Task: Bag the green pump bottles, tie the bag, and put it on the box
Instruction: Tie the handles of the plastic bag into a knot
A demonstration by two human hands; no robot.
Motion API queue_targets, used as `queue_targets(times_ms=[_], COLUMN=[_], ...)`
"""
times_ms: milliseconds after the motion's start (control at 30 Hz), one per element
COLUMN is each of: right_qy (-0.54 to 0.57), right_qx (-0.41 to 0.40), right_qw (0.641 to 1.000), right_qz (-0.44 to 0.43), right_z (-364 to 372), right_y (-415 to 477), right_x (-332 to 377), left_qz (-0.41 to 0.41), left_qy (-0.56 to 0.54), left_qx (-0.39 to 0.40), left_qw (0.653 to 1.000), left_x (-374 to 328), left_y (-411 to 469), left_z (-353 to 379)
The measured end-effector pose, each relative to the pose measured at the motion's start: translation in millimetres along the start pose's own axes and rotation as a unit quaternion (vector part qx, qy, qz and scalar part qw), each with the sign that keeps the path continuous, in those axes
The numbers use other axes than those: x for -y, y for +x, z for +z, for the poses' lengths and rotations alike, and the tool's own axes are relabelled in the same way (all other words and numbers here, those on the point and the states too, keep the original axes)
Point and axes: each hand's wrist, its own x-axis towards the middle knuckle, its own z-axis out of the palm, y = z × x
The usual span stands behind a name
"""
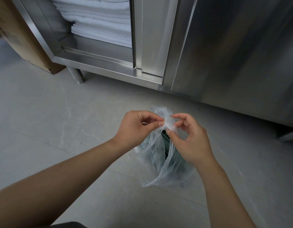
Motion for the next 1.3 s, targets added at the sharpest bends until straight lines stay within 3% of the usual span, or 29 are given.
queue_targets(times_ms=[200, 433, 600, 767, 1033, 1300], right_qy=[0.012, -0.074, -0.112, -0.120, -0.072, 0.116], right_qx=[-0.030, -0.020, -0.021, -0.048, -0.034, -0.057], right_qw=[0.999, 0.994, 0.992, 0.990, 0.997, 0.990], right_qz=[-0.009, -0.075, -0.048, -0.057, -0.024, 0.050], right_z=[-3.3, -12.0, -13.9, -9.8, -11.8, -23.1], right_y=[-2.1, -8.1, -6.5, -5.9, -9.0, -11.0], right_x=[3.1, 0.9, -4.0, -2.9, -1.8, -0.8], left_qz=[-0.013, -0.052, -0.026, 0.005, 0.076, 0.071], left_qy=[-0.054, -0.022, -0.008, -0.026, 0.052, 0.000], left_qx=[0.007, 0.061, 0.088, 0.062, 0.068, 0.096], left_qw=[0.998, 0.997, 0.996, 0.998, 0.993, 0.993], left_x=[-1.6, -0.9, -4.2, -5.7, -0.5, -4.1], left_y=[-0.6, 4.5, 3.2, -0.8, 0.0, 3.6], left_z=[4.5, 10.2, 9.1, 14.4, 15.8, 32.3])
